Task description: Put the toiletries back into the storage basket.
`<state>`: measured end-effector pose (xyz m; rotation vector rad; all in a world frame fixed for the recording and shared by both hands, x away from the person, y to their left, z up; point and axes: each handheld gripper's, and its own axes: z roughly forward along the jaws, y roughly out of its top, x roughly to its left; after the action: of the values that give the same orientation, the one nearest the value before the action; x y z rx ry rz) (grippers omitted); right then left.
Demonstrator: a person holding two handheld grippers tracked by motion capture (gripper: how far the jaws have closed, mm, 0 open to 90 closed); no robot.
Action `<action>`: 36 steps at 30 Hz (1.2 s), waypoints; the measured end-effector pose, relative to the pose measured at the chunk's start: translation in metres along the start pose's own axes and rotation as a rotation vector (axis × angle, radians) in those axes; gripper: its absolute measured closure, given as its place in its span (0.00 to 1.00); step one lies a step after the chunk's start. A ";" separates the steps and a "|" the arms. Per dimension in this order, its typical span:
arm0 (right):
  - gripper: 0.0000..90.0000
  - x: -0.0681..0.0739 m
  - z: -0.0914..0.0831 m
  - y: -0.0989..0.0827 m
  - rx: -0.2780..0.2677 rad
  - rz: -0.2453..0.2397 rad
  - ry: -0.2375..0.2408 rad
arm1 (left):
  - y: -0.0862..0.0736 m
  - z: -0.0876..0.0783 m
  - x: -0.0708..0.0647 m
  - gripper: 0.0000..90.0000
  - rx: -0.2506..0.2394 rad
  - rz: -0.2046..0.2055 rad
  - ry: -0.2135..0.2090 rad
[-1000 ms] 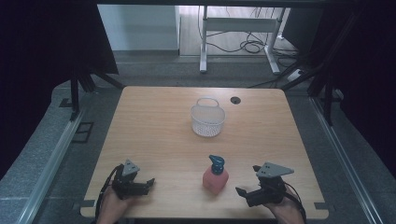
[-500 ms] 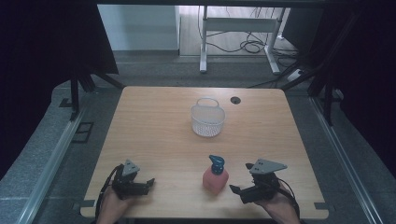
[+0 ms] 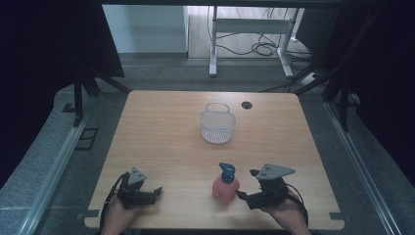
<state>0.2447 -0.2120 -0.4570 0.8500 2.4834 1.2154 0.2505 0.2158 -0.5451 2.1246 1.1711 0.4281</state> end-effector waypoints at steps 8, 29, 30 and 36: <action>0.25 0.001 0.004 0.008 0.002 -0.007 0.037 | 0.000 0.000 0.000 0.12 0.000 0.000 0.000; 0.43 0.007 0.015 0.028 -0.005 -0.010 0.086 | 0.000 0.000 0.000 0.12 -0.002 -0.003 0.001; 0.43 0.007 0.015 0.028 -0.007 -0.010 0.087 | 0.000 0.000 0.000 0.12 -0.002 -0.003 0.000; 0.46 0.007 0.019 0.034 -0.022 -0.005 0.095 | 0.000 0.000 0.000 0.12 -0.001 -0.003 0.000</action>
<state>0.2608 -0.1794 -0.4421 0.7974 2.5389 1.3083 0.2504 0.2156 -0.5452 2.1214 1.1735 0.4275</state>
